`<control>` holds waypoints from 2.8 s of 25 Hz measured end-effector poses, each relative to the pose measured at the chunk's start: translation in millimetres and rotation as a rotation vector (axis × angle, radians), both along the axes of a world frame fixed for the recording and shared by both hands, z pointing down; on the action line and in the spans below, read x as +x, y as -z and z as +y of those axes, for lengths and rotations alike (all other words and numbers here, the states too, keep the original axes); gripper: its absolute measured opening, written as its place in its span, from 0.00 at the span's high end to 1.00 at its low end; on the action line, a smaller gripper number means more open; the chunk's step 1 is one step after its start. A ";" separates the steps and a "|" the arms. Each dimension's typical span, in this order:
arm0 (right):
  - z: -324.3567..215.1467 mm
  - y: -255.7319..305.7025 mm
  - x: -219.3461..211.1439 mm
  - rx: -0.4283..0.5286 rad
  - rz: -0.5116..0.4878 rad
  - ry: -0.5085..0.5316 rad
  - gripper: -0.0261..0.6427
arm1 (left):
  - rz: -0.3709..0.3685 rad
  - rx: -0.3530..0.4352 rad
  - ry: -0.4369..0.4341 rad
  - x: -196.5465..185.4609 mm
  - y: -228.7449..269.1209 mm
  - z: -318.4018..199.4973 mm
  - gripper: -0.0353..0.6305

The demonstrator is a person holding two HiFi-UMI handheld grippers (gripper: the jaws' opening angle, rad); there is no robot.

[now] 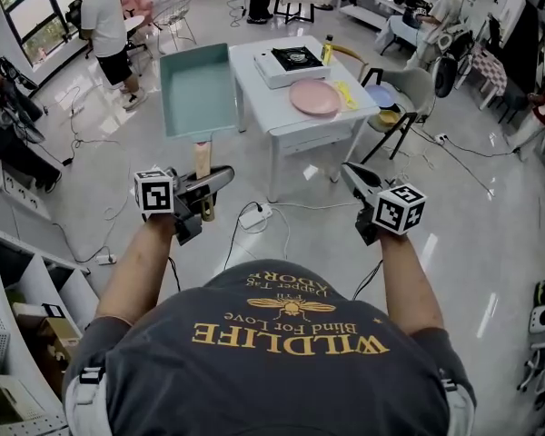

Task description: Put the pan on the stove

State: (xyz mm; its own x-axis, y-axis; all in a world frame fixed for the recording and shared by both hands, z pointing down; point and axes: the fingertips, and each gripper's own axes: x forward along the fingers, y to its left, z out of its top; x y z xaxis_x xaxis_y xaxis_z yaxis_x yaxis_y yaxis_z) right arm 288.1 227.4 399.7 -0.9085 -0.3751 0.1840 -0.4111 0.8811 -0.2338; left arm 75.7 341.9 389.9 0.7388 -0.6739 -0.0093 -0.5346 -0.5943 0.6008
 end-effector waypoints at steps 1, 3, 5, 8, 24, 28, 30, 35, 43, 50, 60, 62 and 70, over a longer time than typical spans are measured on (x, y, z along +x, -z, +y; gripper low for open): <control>-2.5 -1.0 5.2 -0.006 -0.002 0.002 0.96 | -0.002 -0.002 -0.001 5.9 1.1 -1.7 0.87; -8.0 0.1 11.9 -0.019 -0.008 0.006 0.96 | -0.003 -0.010 -0.003 14.7 5.8 -5.3 0.87; -14.2 1.3 15.6 -0.029 -0.015 0.010 0.96 | -0.002 -0.023 -0.004 21.7 11.0 -8.8 0.87; -21.6 -3.6 16.3 -0.039 -0.027 0.018 0.96 | -0.002 -0.026 -0.009 27.3 11.8 -12.2 0.87; -89.3 -7.3 -162.1 -0.032 0.010 -0.029 0.96 | 0.038 -0.002 -0.092 -150.8 -8.3 -88.9 0.87; -111.9 8.4 -218.5 -0.010 -0.009 -0.070 0.96 | 0.010 -0.011 -0.140 -212.0 -6.9 -119.2 0.87; -119.8 3.6 -237.2 -0.012 -0.014 -0.085 0.96 | -0.007 -0.005 -0.157 -229.7 -12.5 -129.3 0.87; -149.5 0.8 -295.9 -0.035 0.018 -0.105 0.96 | 0.003 -0.010 -0.209 -281.6 -8.5 -171.1 0.87; -208.1 -14.1 -300.2 -0.059 0.020 -0.112 0.96 | 0.047 -0.039 -0.212 -291.5 -24.4 -232.5 0.87; -306.6 -32.0 -260.7 -0.066 -0.025 -0.041 0.96 | 0.024 -0.058 -0.159 -243.1 -34.7 -317.6 0.87; -467.0 -13.7 -197.5 -0.086 -0.054 0.132 0.96 | 0.067 -0.061 -0.044 -138.8 -0.4 -458.1 0.87; -491.1 -13.8 -188.1 -0.085 -0.059 0.154 0.96 | 0.068 -0.064 -0.030 -123.1 -1.3 -476.7 0.87; -547.9 -17.5 -199.5 -0.093 -0.071 0.189 0.96 | 0.061 -0.113 -0.009 -124.9 -13.3 -524.6 0.86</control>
State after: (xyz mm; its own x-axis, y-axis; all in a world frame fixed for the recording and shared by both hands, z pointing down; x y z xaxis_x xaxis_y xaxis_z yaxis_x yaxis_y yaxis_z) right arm 88.6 -320.5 417.2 -0.9729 -0.1814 0.1431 -0.2204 0.9143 -0.3398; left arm -49.2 -182.7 403.2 0.7449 -0.6668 0.0214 -0.4900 -0.5251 0.6958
